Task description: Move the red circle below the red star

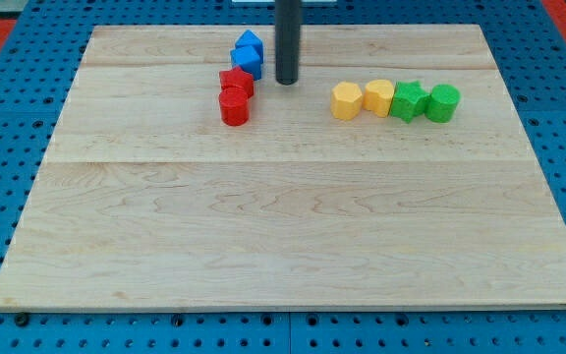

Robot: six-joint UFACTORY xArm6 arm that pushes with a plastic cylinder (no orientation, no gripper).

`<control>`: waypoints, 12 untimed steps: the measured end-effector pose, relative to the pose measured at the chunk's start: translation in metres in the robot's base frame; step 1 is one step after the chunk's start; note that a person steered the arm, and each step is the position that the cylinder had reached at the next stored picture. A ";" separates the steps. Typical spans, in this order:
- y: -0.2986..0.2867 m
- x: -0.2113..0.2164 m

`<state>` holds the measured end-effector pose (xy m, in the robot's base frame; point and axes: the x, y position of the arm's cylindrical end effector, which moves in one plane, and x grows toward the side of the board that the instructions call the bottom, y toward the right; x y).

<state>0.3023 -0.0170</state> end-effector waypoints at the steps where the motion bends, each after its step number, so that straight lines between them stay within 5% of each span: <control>1: -0.064 0.019; 2: -0.098 0.028; 5: -0.066 0.009; 10: -0.008 0.083; 12: -0.065 0.111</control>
<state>0.4130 -0.0819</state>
